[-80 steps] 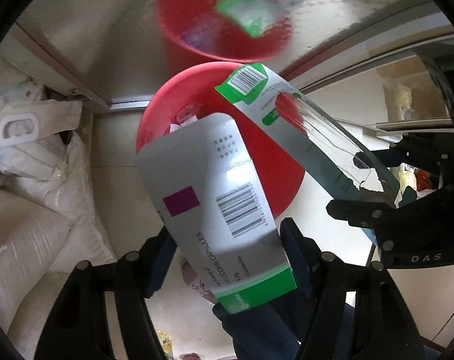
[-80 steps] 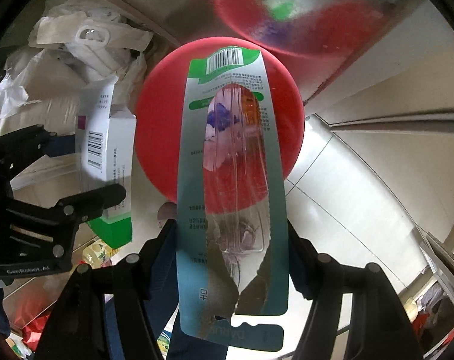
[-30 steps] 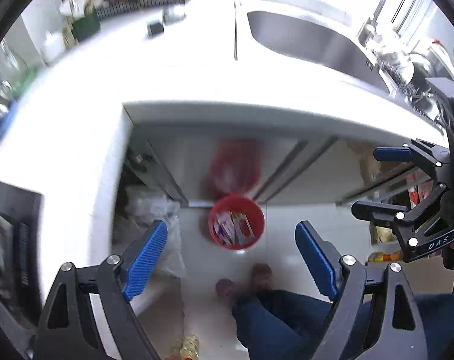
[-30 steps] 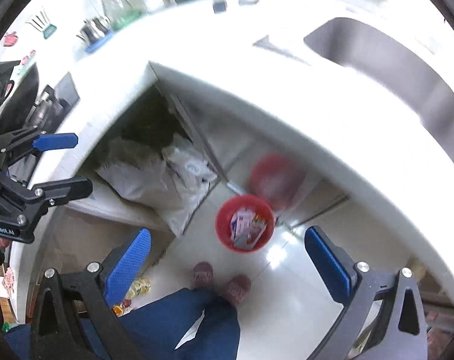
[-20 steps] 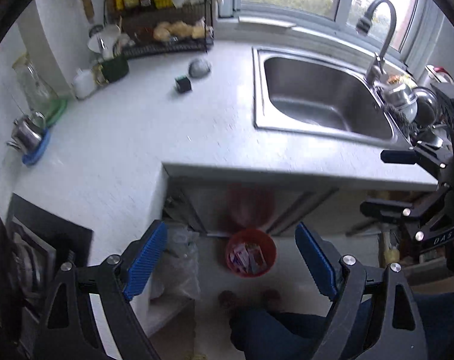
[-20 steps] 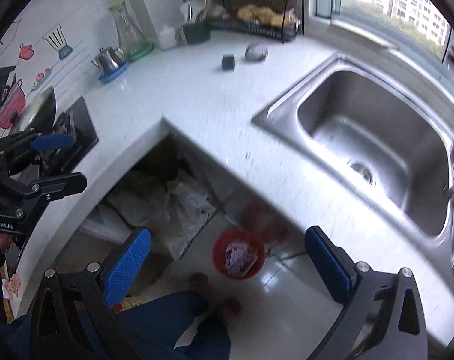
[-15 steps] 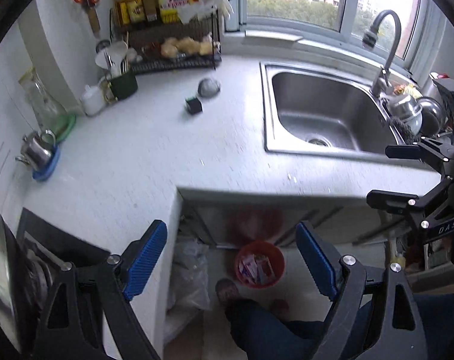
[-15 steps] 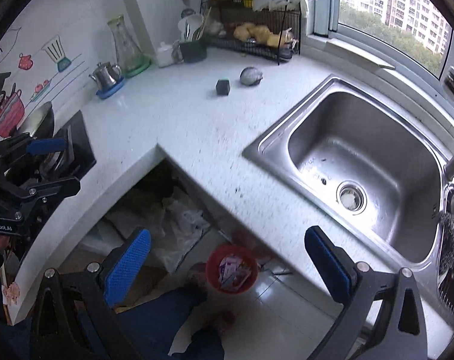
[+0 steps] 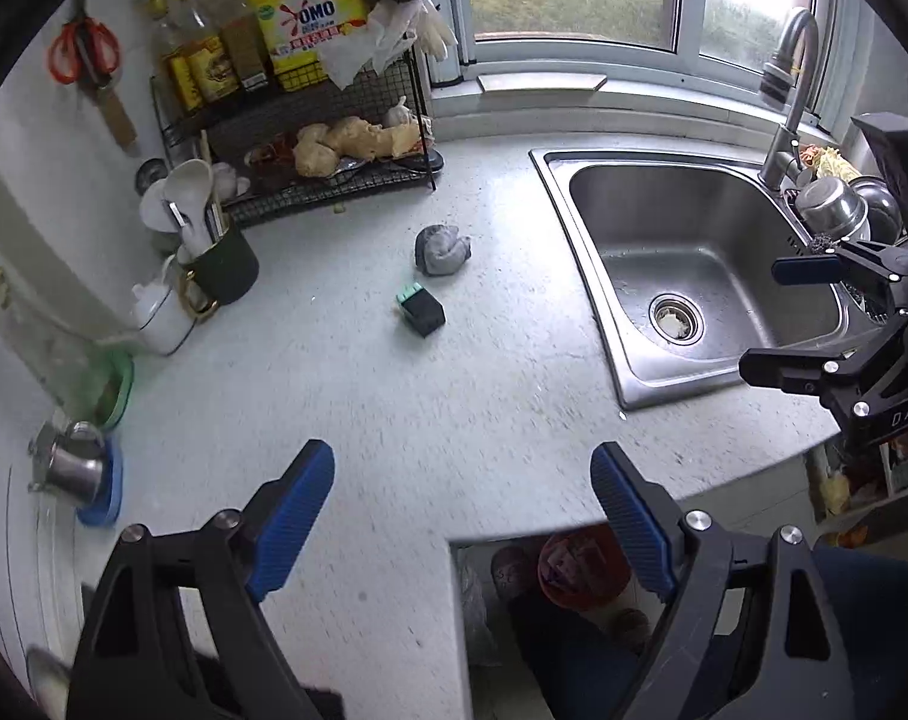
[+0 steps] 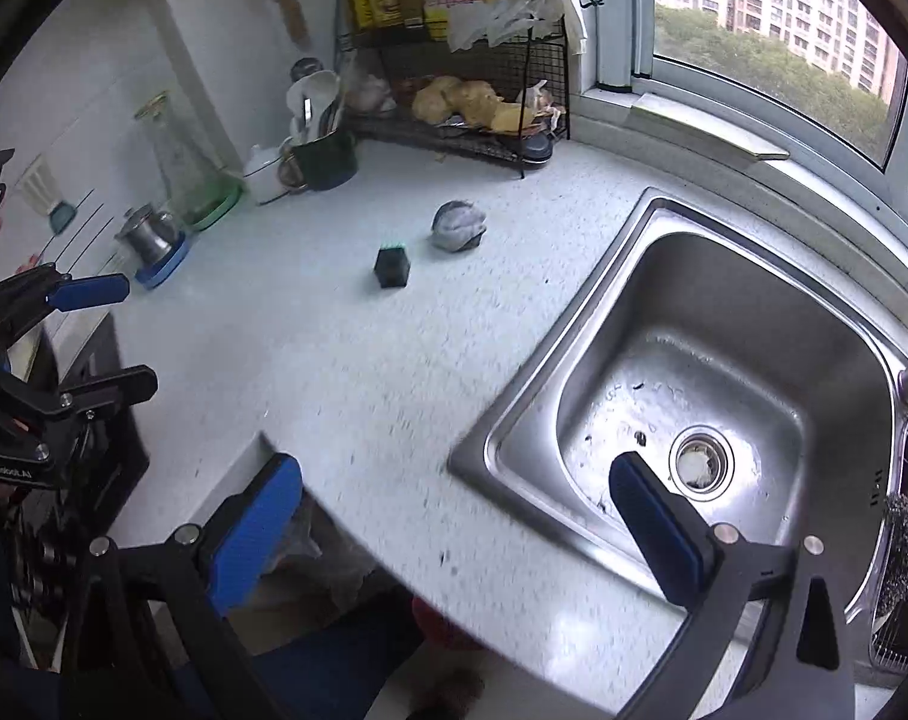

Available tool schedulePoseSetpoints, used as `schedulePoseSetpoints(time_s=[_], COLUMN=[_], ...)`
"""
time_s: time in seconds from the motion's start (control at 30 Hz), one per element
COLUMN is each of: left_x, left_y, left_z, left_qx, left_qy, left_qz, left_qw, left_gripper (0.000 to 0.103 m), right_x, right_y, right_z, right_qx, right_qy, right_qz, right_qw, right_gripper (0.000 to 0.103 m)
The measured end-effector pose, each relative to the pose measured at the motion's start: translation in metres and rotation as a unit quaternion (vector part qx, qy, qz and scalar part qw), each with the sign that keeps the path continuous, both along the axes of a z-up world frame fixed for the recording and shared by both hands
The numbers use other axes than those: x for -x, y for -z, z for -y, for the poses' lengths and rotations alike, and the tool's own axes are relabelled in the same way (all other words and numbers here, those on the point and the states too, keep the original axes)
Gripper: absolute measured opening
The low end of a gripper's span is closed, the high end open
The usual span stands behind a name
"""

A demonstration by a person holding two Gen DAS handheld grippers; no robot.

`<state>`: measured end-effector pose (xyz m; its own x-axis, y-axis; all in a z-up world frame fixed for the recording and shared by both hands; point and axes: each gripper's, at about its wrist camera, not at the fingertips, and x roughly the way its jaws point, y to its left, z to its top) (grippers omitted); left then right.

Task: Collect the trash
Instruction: 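Raise both tools back up to the counter, then grasp the black-green plug adapter with the left tool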

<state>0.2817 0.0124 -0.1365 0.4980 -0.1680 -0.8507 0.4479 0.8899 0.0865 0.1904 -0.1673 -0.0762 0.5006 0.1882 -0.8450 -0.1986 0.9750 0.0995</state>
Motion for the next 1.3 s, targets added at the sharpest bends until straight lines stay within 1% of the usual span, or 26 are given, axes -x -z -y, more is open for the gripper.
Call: schedulePoseSetpoints(time_s=[0.07,0.17,0.27,0.37,0.43,0.57,0.67,0.83,0.9,0.97,1.17,1.3], left_x=[-0.032,-0.075,-0.105,-0.128,-0.142,-0.169,-0.188,-0.215,-0.226,-0.234,-0.238,-0.237], left_y=[0.006,0.017,0.027,0.036,0.044,0.063,0.079,0.098,0.106,0.113,0.138,0.15], left_z=[-0.007,-0.014,-0.017,-0.013,-0.012,-0.012,-0.012,-0.012,-0.011,-0.006,0.011,0.018], left_qx=[0.004,-0.003,-0.004,-0.01,-0.018,-0.022,-0.017,0.0,0.001,0.004,-0.002,-0.009], left_qy=[0.012,0.033,0.066,0.122,0.148,0.177,0.201,0.23,0.236,0.249,0.305,0.32], left_qz=[-0.016,-0.03,-0.041,-0.046,-0.047,-0.069,-0.086,-0.108,-0.116,-0.123,-0.141,-0.15], left_qw=[0.9998,0.999,0.997,0.9914,0.9876,0.9816,0.9756,0.9671,0.9647,0.9607,0.9419,0.9355], left_gripper=[0.086,0.086,0.086,0.086,0.086,0.086,0.086,0.086,0.086,0.086,0.086,0.086], right_x=[-0.014,-0.039,-0.06,-0.079,-0.09,-0.112,-0.129,-0.154,-0.161,-0.167,-0.178,-0.18], right_y=[-0.003,-0.005,-0.002,0.0,0.003,0.014,0.023,0.04,0.044,0.049,0.06,0.063], right_z=[-0.001,-0.001,0.0,0.0,0.0,-0.002,-0.006,-0.012,-0.014,-0.015,-0.009,-0.002], right_qx=[0.006,0.005,0.006,0.006,0.005,0.009,0.017,0.026,0.027,0.027,0.027,0.032], right_qy=[0.011,0.034,0.059,0.081,0.097,0.118,0.12,0.121,0.122,0.123,0.139,0.146], right_qz=[-0.003,-0.008,-0.016,-0.025,-0.029,-0.045,-0.058,-0.083,-0.09,-0.098,-0.119,-0.128], right_qw=[1.0,0.999,0.998,0.996,0.995,0.992,0.991,0.989,0.988,0.987,0.983,0.981], right_gripper=[0.102,0.102,0.102,0.102,0.102,0.102,0.102,0.102,0.102,0.102,0.102,0.102])
